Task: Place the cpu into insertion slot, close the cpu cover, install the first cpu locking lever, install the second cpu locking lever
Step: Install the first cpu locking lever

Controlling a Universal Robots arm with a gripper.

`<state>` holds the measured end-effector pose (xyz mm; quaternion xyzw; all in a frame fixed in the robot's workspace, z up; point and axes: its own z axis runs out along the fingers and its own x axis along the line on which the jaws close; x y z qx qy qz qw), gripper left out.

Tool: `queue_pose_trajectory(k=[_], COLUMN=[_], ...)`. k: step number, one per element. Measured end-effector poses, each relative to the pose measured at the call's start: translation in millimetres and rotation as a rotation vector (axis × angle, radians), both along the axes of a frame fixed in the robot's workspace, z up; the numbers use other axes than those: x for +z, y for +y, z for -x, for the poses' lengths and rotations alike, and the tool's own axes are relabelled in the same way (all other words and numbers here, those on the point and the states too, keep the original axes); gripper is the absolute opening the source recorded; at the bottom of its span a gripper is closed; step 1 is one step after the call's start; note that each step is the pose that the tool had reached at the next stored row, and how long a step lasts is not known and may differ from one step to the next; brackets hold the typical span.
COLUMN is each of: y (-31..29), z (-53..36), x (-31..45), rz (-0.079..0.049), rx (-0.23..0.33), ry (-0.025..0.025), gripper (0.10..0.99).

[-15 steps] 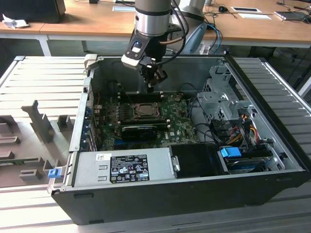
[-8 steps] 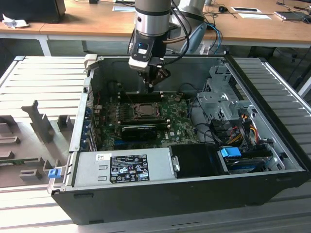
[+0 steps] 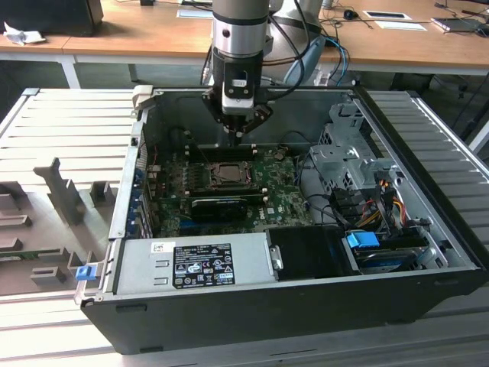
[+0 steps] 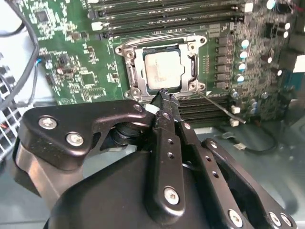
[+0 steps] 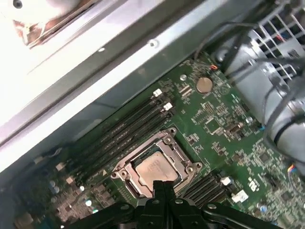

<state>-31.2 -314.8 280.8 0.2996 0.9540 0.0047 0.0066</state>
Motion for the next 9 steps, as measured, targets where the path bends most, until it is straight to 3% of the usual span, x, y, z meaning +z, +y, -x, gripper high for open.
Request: queue_pose_trajectory(k=[5, 9], y=[0.0, 0.0], z=[0.0, 0.0], x=[-0.2, -0.3], rz=[0.000, 0.000], rx=[0.164, 0.248], ry=[0.0000, -0.0001], gripper=[0.106, 0.106])
